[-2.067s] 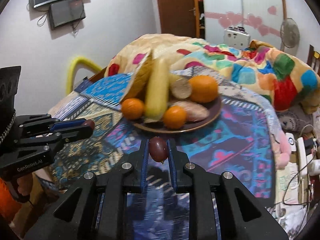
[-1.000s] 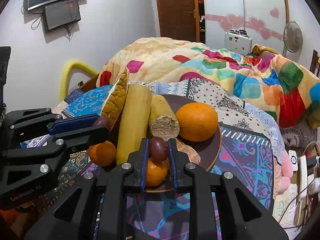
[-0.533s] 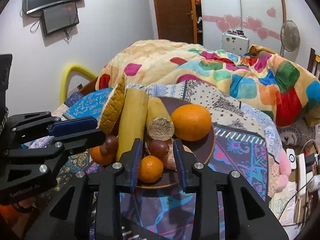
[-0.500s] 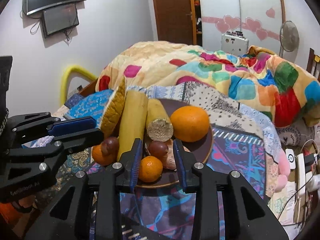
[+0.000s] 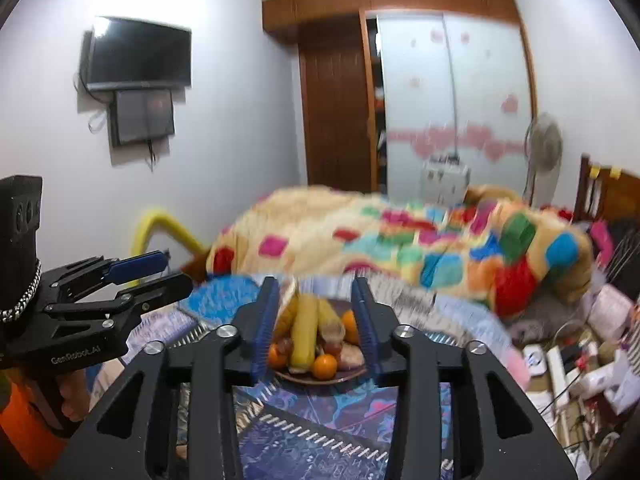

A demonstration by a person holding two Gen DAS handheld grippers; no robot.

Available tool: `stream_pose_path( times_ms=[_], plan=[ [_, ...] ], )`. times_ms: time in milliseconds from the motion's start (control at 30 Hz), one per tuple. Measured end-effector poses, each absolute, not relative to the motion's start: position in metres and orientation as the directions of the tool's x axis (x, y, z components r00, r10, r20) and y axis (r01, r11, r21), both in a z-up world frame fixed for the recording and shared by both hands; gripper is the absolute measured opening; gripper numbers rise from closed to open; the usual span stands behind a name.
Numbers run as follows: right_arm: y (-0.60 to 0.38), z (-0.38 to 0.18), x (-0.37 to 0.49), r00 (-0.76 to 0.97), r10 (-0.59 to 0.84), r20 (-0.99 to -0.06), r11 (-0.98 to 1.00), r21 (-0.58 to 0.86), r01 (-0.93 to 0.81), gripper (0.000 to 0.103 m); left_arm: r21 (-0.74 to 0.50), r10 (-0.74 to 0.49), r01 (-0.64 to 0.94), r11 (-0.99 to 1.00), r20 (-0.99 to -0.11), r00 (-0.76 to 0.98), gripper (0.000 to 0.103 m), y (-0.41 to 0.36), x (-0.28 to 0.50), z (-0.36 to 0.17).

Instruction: Organize fruits

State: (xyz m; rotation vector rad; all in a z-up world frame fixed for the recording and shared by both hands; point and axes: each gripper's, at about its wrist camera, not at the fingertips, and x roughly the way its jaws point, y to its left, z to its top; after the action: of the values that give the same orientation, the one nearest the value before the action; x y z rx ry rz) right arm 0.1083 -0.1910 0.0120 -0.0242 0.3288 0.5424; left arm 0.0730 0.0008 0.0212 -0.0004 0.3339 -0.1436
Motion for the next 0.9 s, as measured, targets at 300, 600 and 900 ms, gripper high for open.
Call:
stream_pose_path(
  times_ms=[300,600,900],
  plan=[
    [-0.196,0.04,0.03,0.879,0.459,-0.126,0.888,0.034,-0.459,0.068,-0.041,-0.113,0.107,0.993,-0.195,0.974,0.081,0.003,-0.004,0.05],
    [-0.193,0.041,0.01,0.903,0.422,-0.078,0.907,0.035,-0.421,0.096,-0.049,-0.069,0.062,0.997,-0.143,0.987,0.102,0.008,-0.038,0.053],
    [-0.192,0.039,-0.003,0.91,0.409,-0.066,0.912,0.027,-0.408,0.103,-0.037,-0.048,0.043,0.998,-0.148,0.988,0.103,0.009,-0.045,0.047]
  ],
)
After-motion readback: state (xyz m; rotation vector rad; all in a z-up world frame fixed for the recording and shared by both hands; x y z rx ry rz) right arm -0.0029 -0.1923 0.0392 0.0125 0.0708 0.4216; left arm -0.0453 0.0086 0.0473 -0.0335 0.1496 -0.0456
